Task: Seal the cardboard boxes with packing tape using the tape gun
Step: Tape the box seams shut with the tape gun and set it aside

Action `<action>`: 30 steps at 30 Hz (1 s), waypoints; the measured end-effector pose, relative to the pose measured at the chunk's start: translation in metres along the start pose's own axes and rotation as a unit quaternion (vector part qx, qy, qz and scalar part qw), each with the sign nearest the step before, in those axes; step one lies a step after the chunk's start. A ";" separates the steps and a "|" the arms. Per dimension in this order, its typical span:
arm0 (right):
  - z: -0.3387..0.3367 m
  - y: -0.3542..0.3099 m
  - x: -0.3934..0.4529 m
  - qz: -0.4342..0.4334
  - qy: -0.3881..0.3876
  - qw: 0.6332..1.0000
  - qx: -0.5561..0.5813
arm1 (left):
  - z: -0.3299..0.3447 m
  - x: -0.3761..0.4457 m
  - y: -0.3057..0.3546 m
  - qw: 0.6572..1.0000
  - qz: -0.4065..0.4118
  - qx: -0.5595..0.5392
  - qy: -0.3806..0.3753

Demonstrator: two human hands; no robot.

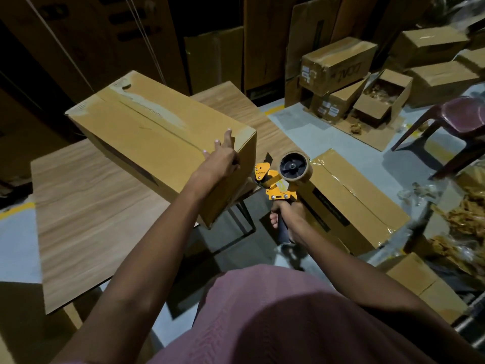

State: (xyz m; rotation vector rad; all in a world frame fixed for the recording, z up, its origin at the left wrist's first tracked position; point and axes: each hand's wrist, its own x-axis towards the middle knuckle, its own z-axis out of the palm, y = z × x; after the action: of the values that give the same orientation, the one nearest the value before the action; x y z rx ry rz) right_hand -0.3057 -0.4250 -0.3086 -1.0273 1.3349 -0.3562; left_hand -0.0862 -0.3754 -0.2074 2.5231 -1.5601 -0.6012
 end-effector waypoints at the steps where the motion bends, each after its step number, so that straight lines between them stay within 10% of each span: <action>1: 0.005 -0.004 0.001 0.007 -0.002 1.000 0.016 | 0.003 0.000 -0.002 1.000 0.004 0.008 0.001; 18: 0.055 -0.057 0.042 0.083 0.066 0.978 0.181 | -0.027 0.010 -0.002 0.990 -0.125 -0.067 0.016; 30: 0.053 -0.114 0.118 0.112 -0.112 0.987 -0.002 | -0.056 0.043 0.003 0.964 -0.252 -0.083 -0.020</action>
State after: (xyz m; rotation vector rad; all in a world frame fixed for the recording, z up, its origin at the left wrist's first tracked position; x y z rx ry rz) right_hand -0.1897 -0.5525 -0.2992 -0.8811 1.2317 -0.0659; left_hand -0.0505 -0.4210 -0.1672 2.7873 -0.8188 -0.8004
